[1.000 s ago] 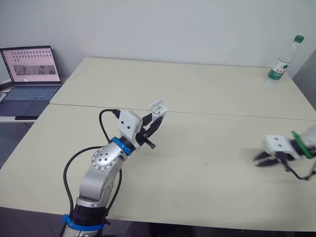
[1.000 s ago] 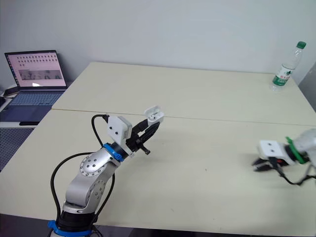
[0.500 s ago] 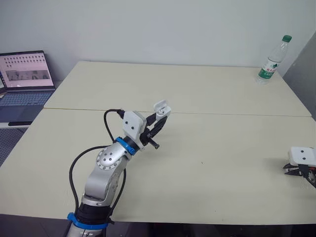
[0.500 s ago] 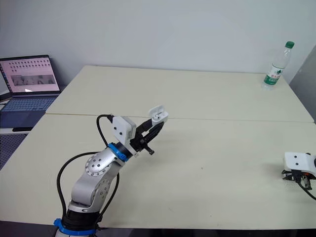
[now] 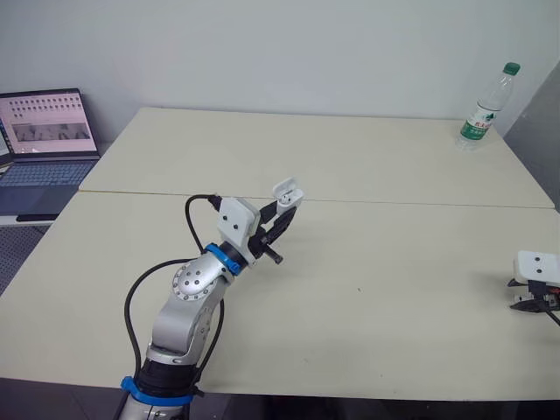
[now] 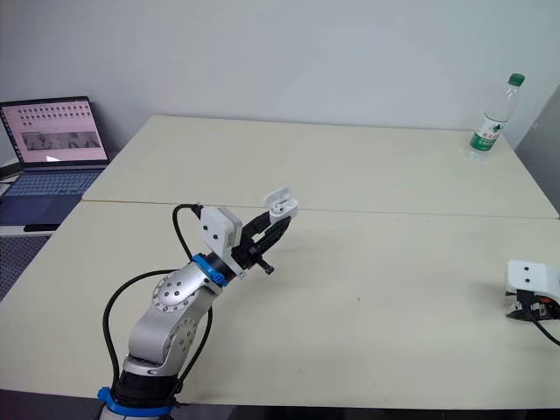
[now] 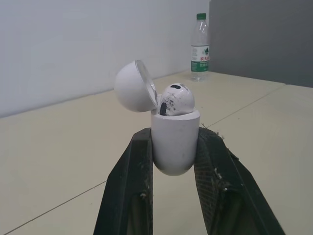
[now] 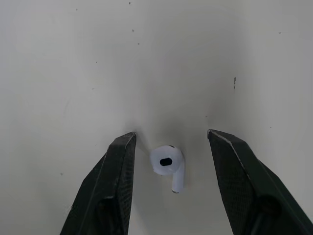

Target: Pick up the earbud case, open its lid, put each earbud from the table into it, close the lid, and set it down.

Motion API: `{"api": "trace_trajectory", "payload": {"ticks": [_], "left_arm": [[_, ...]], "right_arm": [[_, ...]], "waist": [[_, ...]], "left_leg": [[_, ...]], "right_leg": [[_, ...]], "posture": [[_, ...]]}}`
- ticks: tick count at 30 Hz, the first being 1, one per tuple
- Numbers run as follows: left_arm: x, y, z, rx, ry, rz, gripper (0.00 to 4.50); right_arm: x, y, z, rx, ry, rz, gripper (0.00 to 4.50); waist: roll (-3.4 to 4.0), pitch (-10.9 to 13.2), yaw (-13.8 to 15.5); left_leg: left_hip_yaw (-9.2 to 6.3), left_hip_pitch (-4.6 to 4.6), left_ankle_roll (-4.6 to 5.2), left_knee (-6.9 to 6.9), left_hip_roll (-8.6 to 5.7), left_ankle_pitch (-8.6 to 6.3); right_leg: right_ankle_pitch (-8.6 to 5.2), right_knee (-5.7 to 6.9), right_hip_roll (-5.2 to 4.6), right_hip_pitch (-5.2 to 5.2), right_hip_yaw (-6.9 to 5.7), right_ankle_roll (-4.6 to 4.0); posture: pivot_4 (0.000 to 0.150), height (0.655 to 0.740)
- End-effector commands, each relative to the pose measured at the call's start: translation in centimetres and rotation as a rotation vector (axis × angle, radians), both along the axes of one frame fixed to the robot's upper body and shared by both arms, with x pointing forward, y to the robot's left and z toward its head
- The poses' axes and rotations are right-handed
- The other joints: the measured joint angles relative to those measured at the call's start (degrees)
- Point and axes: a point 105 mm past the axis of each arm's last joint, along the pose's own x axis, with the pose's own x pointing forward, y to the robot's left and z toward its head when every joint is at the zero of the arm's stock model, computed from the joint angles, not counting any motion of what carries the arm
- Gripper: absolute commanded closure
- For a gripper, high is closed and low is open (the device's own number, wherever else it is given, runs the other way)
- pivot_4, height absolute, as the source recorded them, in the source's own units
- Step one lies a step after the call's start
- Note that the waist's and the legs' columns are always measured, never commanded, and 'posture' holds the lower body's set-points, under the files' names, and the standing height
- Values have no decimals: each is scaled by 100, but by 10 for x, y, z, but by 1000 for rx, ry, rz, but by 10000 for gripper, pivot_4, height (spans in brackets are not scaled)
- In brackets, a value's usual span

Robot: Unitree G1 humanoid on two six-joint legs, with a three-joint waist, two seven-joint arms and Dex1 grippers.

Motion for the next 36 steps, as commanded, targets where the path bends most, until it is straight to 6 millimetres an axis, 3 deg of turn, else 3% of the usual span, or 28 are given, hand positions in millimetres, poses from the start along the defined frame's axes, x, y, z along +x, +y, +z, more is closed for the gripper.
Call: {"api": "trace_trajectory", "payload": {"ticks": [1, 20, 23, 27, 33, 36], "left_arm": [[-6, -4, 15, -13, -60, -19, 37232], [-7, -9, 14, -17, -58, -29, 37232], [-6, -10, 15, -18, -59, -31, 37232], [-7, -10, 14, -17, -59, -37, 37232], [-8, -9, 12, -7, -55, -47, 37232], [-8, -9, 12, -3, -55, -54, 37232]], "right_arm": [[-11, -11, -2, -42, 67, -26, 20378], [1, -5, 0, -45, 28, 11, 20378], [4, -3, -1, -29, 21, -3, 26521], [4, -2, -1, -25, 19, -5, 40635], [16, 10, 4, 34, -24, -9, 41164], [35, 45, 16, 165, -79, 14, 41164]], "waist": [[0, 0, 10], [1, 0, 3], [-2, 1, -3], [-2, 1, -10], [-5, 0, -19], [-5, 1, -47]], "left_leg": [[0, 0, 0, 0, 0, 0], [3, 0, 0, 1, -2, 0], [3, 1, 0, 1, 0, 0], [6, 2, 0, 2, 0, 0], [7, 3, 0, 2, 2, 0], [9, 6, 0, 1, 5, 0]], "right_leg": [[0, 0, 0, 0, -1, 0], [0, 0, -1, 0, 3, 0], [0, 0, -1, 0, 3, 0], [0, 0, 0, 0, 6, 0], [0, 0, 0, 0, 6, 0], [1, 1, 2, 0, 6, 0]], "posture": [[1500, 7400], [1500, 7400], [1500, 7400], [1500, 7400], [1500, 7400], [1500, 7400]]}}
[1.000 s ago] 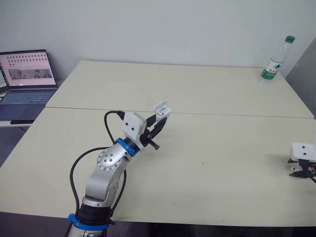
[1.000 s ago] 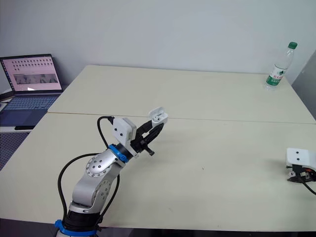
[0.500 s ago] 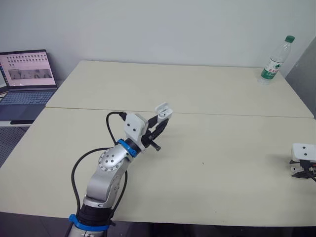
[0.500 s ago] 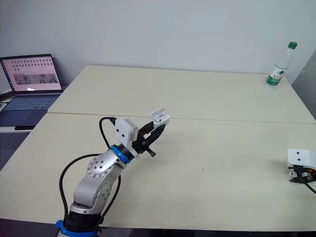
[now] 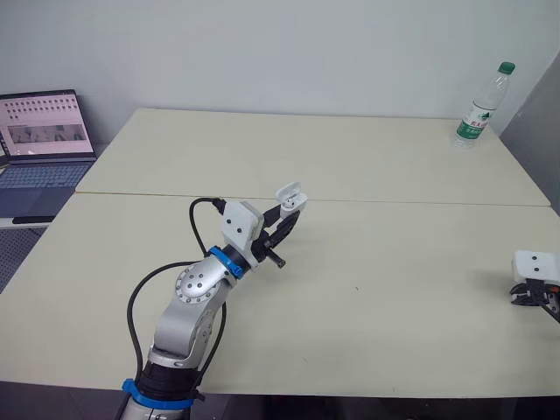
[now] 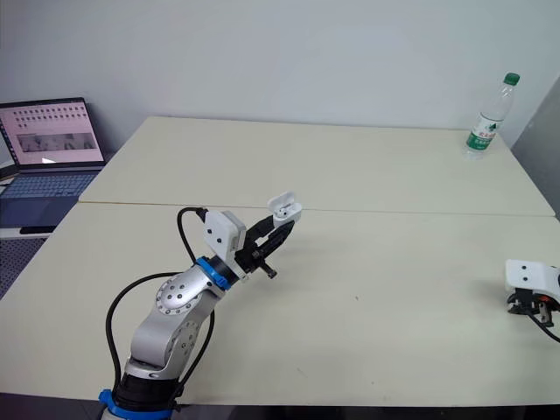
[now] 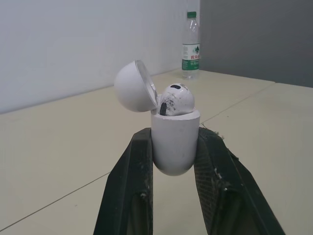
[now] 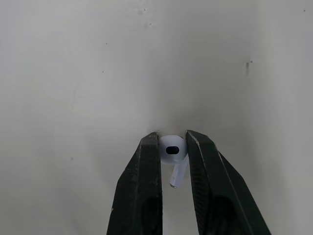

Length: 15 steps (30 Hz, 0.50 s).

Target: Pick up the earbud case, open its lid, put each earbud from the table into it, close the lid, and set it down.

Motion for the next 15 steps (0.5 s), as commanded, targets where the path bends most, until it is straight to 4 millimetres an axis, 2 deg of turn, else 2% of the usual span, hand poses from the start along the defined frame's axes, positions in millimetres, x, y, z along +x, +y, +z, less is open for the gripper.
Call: {"api": "trace_trajectory", "payload": {"ticks": [1, 2, 3, 4, 6, 8, 10, 15], "left_arm": [[-5, -3, 14, -11, -61, -31, 37232], [-4, -3, 15, -13, -62, -36, 37232], [-4, -4, 16, -19, -61, -43, 37232], [-3, -4, 17, -24, -60, -47, 37232], [-1, -3, 18, -32, -57, -52, 37232], [0, -3, 19, -45, -49, -58, 37232], [2, -4, 20, -55, -42, -62, 37232], [5, -7, 27, -65, -43, -83, 37232]], "right_arm": [[33, 56, 23, 209, -123, 43, 41164], [44, 84, 35, 319, -171, 51, 41164], [61, 123, 57, 497, -254, 36, 41164], [69, 152, 77, 638, -304, 26, 41164], [74, 191, 105, 827, -353, 5, 41164], [76, 239, 145, 1074, -460, 23, 41164], [72, 266, 168, 1232, -509, 7, 41164], [58, 304, 189, 1466, -559, -45, 41164]], "waist": [[0, 0, -41], [1, 0, -72], [1, 1, -105], [4, 2, -152], [27, 9, -128], [34, 10, -66], [35, 9, 38], [30, 6, 217]], "left_leg": [[-1, 2, 0, -2, 3, 0], [-1, 3, 0, -2, 7, 0], [-3, 4, 0, -5, 7, 0], [-5, 4, 0, -8, 8, 0], [-18, -5, -2, -12, 8, 0], [-42, -26, -4, -14, 5, 1], [-64, -70, -7, -9, 6, 1], [-80, -164, -10, 15, -20, 1]], "right_leg": [[0, 1, 4, 0, 0, 0], [0, 2, 8, 0, 1, -1], [-1, 6, 10, -2, 1, -2], [-2, 11, 11, -4, 2, -4], [-2, 18, 15, -12, -4, -4], [-4, 15, 14, -22, -26, -8], [-4, 14, 14, -52, -46, -10], [0, 11, -17, -123, -60, -8]], "posture": [[1500, 7400], [1500, 7400], [1500, 7400], [1500, 7400], [1500, 7400], [1500, 7400], [1500, 7400], [1500, 7400]]}}
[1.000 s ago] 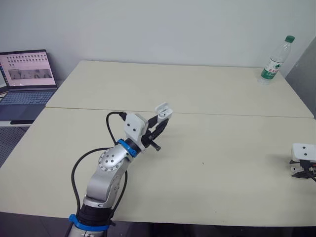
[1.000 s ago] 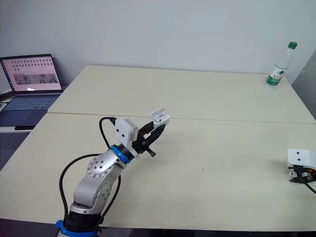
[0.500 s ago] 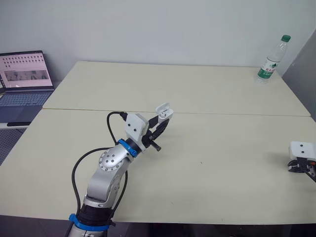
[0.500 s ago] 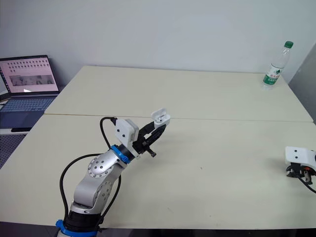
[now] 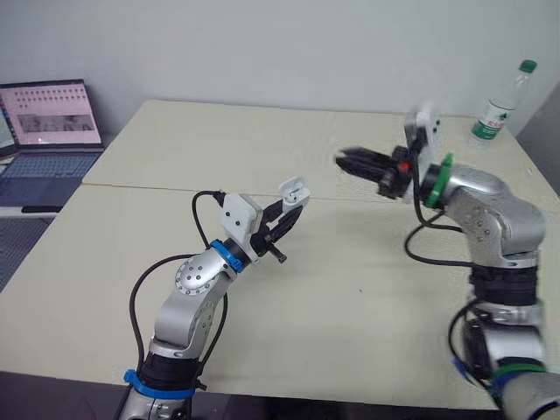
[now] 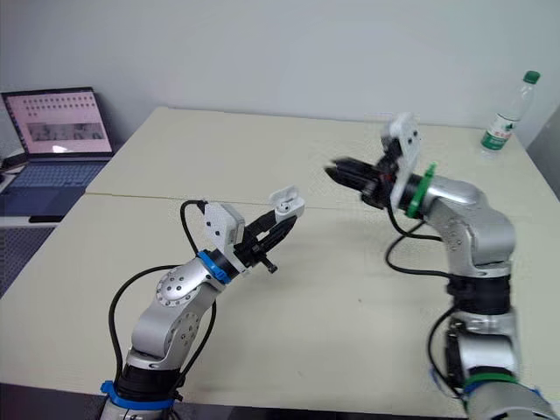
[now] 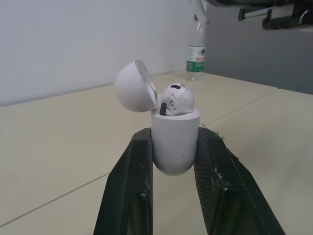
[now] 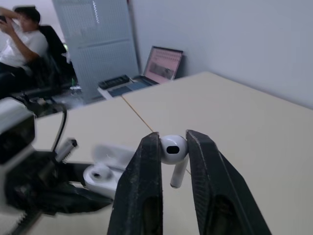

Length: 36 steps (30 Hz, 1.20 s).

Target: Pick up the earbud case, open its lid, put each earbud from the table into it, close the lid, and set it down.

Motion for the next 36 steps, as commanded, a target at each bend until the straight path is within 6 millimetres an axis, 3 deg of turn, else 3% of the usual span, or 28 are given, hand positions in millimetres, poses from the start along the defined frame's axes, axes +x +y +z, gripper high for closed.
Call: {"api": "trace_trajectory", "payload": {"ticks": [1, 10, 23, 36], "left_arm": [[-2, -8, 22, -33, -63, -48, 37232], [-1, -10, 36, -50, -78, -68, 37232], [-4, -13, 38, -65, -82, -70, 37232], [-5, -14, 38, -66, -85, -83, 37232]], "right_arm": [[-12, 8, 20, 112, -57, -36, 41164], [-20, 20, 3, 112, -67, -70, 41164], [-19, 22, -18, 81, -51, -94, 41164], [-17, 27, -16, 81, -60, -88, 41164]], "waist": [[0, 0, 8], [-1, 0, -70], [-1, 0, -178], [-1, 0, -184]], "left_leg": [[6, -8, 0, 3, -7, 0], [11, 1, 9, 2, -25, 4], [10, 4, 8, 2, 2, 5], [14, 5, 8, 2, 3, 5]], "right_leg": [[3, 0, -10, -8, 3, 5], [9, 5, -19, -7, 6, 17], [9, 5, 14, -6, 11, 17], [9, 4, 16, -7, 15, 17]], "posture": [[1500, 7400], [1500, 7400], [1500, 7400], [1500, 7400]]}}
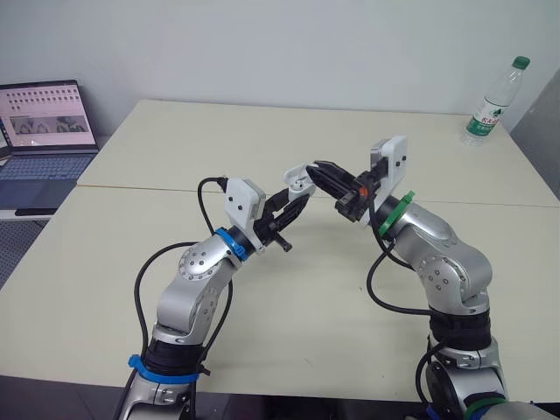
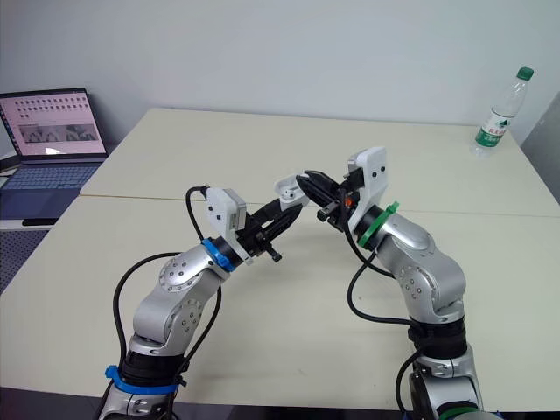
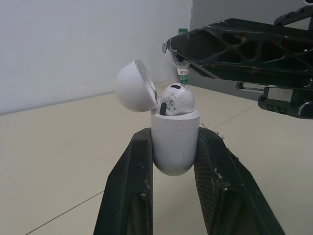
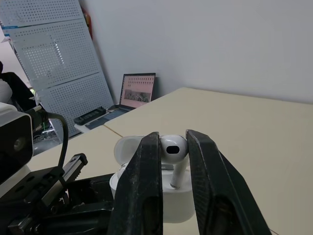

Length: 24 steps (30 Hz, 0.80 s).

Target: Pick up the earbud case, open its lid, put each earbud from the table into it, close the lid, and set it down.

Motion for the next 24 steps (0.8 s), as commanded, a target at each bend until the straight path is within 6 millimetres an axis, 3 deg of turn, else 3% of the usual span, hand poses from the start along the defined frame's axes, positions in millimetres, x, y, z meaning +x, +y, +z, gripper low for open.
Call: {"api": "trace_trajectory", "payload": {"ticks": [1, 22, 24], "left_arm": [[-8, -3, 18, -28, -72, -23, 37232], [-8, -3, 20, -32, -84, -32, 37232], [-7, -3, 20, -33, -86, -31, 37232]], "right_arm": [[-4, 1, 14, 14, -61, 8, 41164], [1, 0, -4, -72, -56, -6, 41164], [-1, 0, -6, -78, -53, -1, 33793]], "waist": [[0, 0, 0], [0, 0, 0], [0, 0, 0]], "left_leg": [[0, 0, 0, 0, 0, 0], [2, 0, 0, -1, 1, 0], [1, 0, 0, -1, 2, 0]], "right_leg": [[0, 0, 0, 0, 0, 0], [0, -1, 2, 0, 1, 0], [0, -1, 2, 0, 1, 0]], "posture": [[1500, 7400], [1500, 7400], [1500, 7400]]}}
